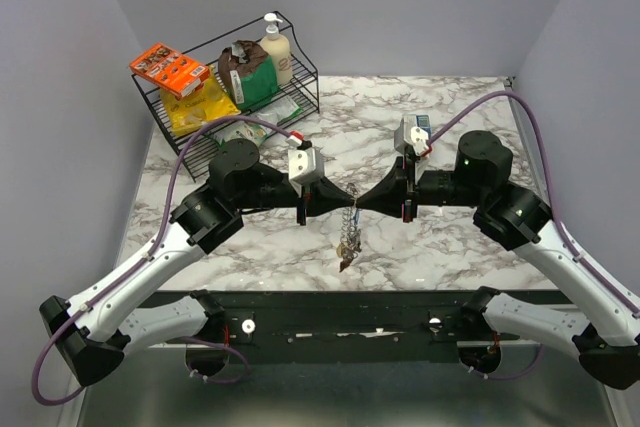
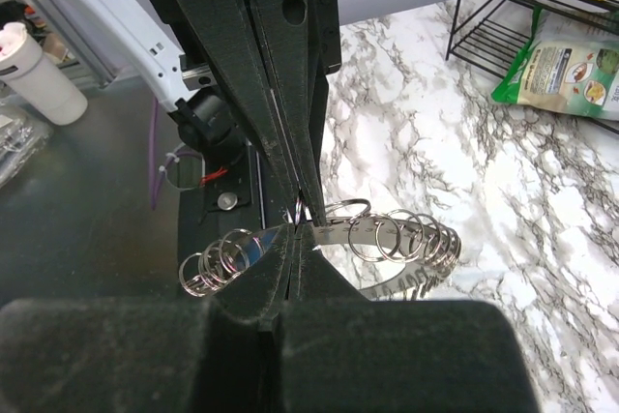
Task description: Put the keys on the keyring
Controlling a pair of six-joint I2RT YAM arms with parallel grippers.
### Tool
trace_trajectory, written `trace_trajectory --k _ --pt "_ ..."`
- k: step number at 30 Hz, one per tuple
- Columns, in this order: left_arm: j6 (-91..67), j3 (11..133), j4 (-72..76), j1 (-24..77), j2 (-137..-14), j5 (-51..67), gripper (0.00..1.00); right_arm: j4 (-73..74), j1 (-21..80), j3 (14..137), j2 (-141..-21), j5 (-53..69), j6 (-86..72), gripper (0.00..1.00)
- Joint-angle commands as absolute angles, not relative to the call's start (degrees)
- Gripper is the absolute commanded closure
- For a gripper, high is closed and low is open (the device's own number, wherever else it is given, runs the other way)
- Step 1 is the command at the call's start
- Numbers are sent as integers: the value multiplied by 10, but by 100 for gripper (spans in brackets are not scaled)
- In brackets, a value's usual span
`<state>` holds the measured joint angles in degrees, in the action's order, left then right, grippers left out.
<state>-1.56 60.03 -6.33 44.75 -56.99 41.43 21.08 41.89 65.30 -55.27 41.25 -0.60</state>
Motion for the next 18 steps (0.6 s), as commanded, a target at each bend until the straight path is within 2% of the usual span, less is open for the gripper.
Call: trace_trajectory --k 1,4,7,11,18 --pt "18 619 -90 440 -571 360 100 235 422 662 -550 428 -5 100" --pt "9 602 -64 440 -563 364 100 230 422 657 -547 413 -7 99" --pt "2 584 -33 440 -554 364 100 223 422 651 -541 395 -13 91" --pt "-14 570 -20 440 -547 364 100 213 422 640 -534 368 -22 63" --pt "-11 563 -18 440 -545 360 100 206 422 627 -520 314 -33 28"
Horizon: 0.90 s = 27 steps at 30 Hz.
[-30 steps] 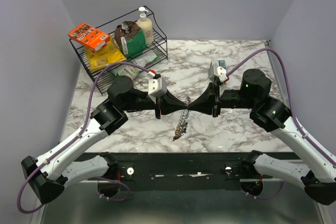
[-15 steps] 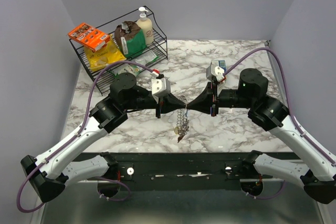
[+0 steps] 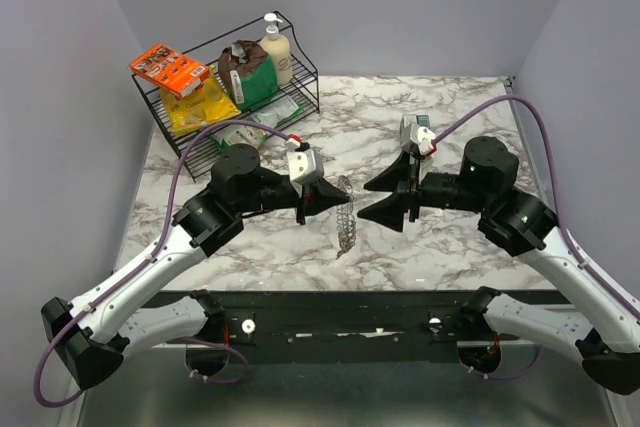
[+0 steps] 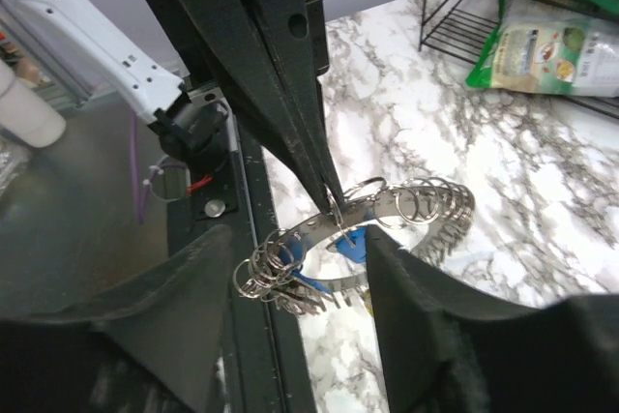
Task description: Put the keys on the keyring
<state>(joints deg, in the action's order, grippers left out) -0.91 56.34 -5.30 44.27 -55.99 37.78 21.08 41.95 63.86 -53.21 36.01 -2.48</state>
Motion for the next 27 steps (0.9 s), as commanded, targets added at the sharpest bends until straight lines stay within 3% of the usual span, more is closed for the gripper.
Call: trace_trajectory --k 1,3,9,27 --pt "-9 563 -18 440 -545 359 100 204 422 625 -519 301 -34 24" --pt "-8 561 -17 440 -548 357 100 203 422 618 -511 287 -36 13" --pt "-10 555 -4 440 -575 352 100 203 422 602 -494 256 -39 2" --pt "-20 602 78 440 -721 264 100 219 422 576 -449 192 -37 0"
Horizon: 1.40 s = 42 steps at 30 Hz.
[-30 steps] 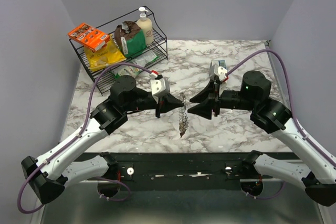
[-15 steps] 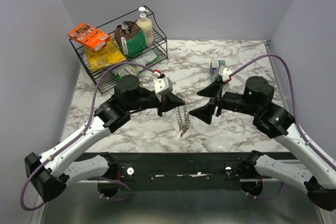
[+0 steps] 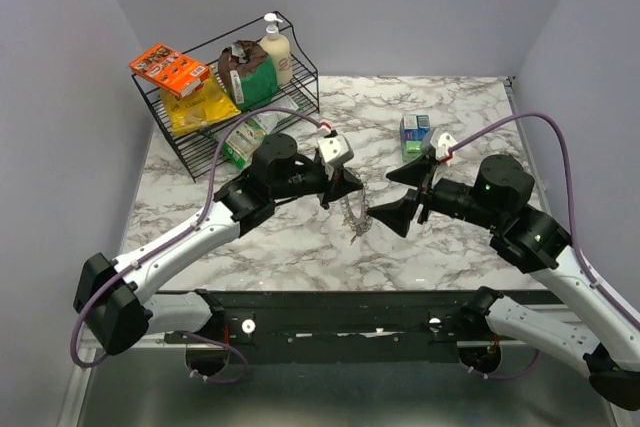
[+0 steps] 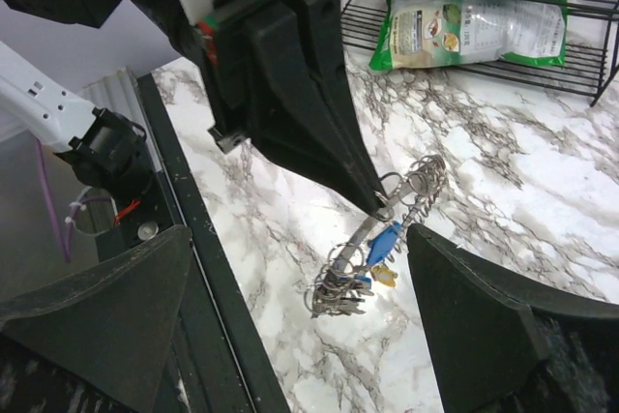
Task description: Put the keys on the keyring
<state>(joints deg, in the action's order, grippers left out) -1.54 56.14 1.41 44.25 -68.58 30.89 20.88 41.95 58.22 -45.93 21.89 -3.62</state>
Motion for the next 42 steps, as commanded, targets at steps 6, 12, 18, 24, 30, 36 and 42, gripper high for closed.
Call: trace_trajectory --k 6,12,18,24,30,36,42 --pt "-24 634 109 440 -785 211 100 233 422 570 -441 178 -38 0" --pt "-40 588 166 440 -811 186 100 231 422 544 -435 168 -46 0" --pt "-83 499 216 440 -838 164 100 227 422 520 -439 167 -49 0" --pt "-117 421 250 442 -827 158 100 219 421 511 -442 174 -54 0" --pt "-134 345 265 446 -773 131 100 211 422 505 -446 181 -58 0" --pt "-132 312 248 446 -723 109 100 200 422 500 -454 192 -65 0" --pt "-100 339 203 447 -698 112 100 192 422 497 -455 194 -71 0"
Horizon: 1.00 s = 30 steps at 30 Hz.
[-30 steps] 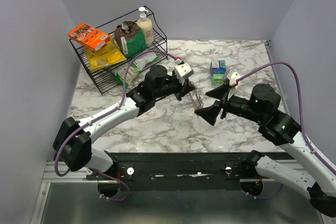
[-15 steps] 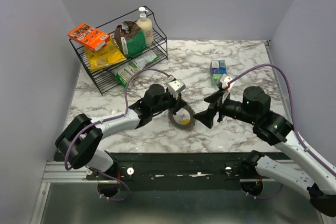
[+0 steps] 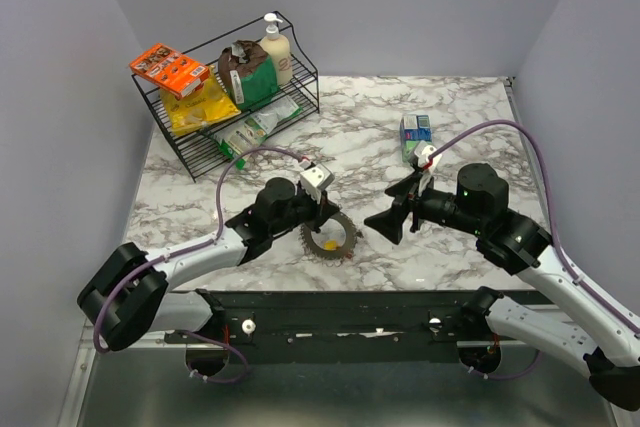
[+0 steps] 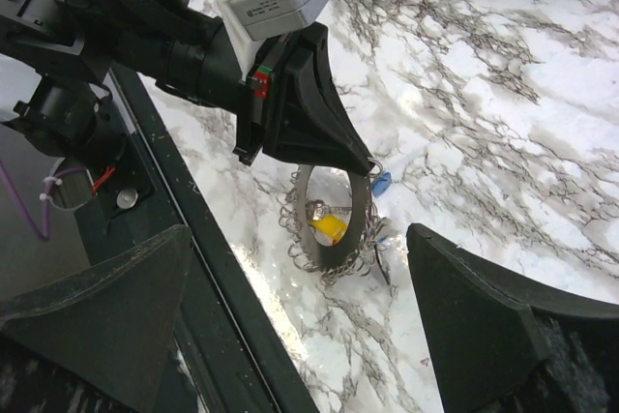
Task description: Put the keys on the keyring
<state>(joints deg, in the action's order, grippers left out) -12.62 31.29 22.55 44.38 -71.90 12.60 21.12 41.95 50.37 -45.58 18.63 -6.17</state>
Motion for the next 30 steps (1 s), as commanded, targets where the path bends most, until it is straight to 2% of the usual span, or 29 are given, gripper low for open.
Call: trace_trajectory --k 1,11,20,26,29,30 --pt "-95 352 197 446 -694 116 100 192 422 497 -454 193 -72 0" --pt "-46 368 184 446 -607 170 100 193 421 503 -455 183 -72 0" --pt "-4 430 106 446 -566 323 100 193 421 548 -479 216 -37 4" --pt "-5 462 70 446 -550 416 100 181 420 570 -481 314 -27 13" --pt "-18 470 74 446 -544 440 100 174 420 577 -475 374 -22 22" --pt "-23 470 84 446 -541 451 100 173 420 580 -474 392 -21 29"
